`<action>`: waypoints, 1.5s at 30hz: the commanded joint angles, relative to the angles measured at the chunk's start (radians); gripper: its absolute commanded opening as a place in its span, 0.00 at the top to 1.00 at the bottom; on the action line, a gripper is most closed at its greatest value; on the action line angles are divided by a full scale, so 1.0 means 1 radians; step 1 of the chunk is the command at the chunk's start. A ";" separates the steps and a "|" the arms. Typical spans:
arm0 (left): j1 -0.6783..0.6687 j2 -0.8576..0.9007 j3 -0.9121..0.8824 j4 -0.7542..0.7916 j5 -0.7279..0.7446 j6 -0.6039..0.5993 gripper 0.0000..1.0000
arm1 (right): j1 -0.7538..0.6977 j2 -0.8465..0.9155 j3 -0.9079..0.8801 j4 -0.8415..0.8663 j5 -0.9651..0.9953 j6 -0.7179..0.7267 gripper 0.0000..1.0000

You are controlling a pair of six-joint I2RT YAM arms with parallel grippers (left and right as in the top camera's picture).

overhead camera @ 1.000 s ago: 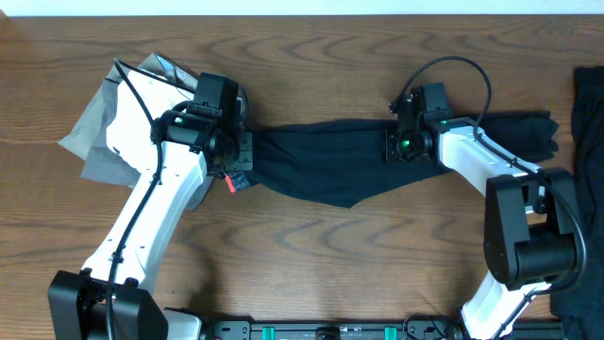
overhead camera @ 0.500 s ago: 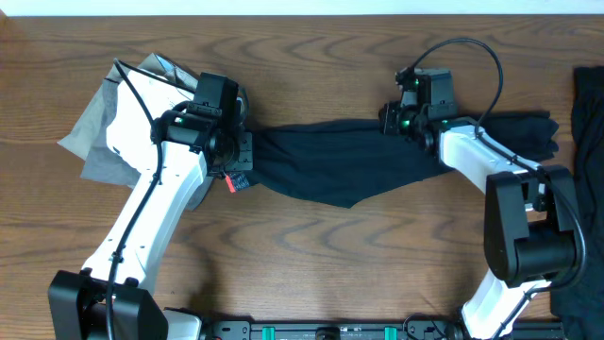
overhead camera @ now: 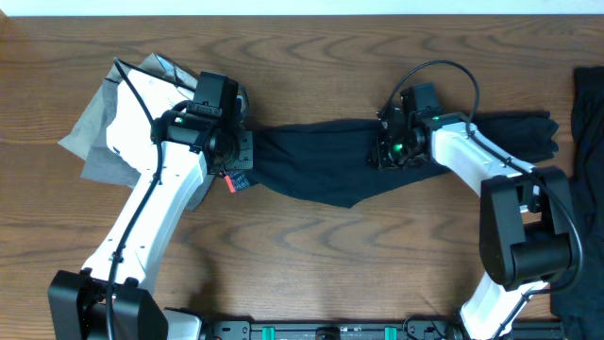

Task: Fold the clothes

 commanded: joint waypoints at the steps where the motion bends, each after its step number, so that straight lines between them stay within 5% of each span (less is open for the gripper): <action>1: 0.001 0.007 0.012 0.000 -0.012 0.018 0.83 | 0.025 -0.004 0.009 0.027 0.088 0.048 0.87; 19: 0.001 0.007 0.012 0.000 -0.012 0.018 0.83 | 0.010 0.095 0.010 0.373 0.107 0.135 0.92; 26: 0.001 0.007 0.012 0.000 -0.012 0.019 0.83 | -0.035 0.068 0.021 0.345 -0.051 0.045 0.94; 31: 0.001 0.007 0.012 0.000 -0.012 0.022 0.83 | -0.044 0.026 0.021 0.169 -0.171 -0.002 0.96; 38: 0.001 0.007 0.012 0.006 -0.012 0.022 0.83 | -0.033 0.036 0.015 -0.002 -0.005 -0.001 0.98; 45: 0.001 0.007 0.012 0.007 -0.012 0.022 0.83 | 0.000 0.076 0.012 0.097 0.094 0.029 0.97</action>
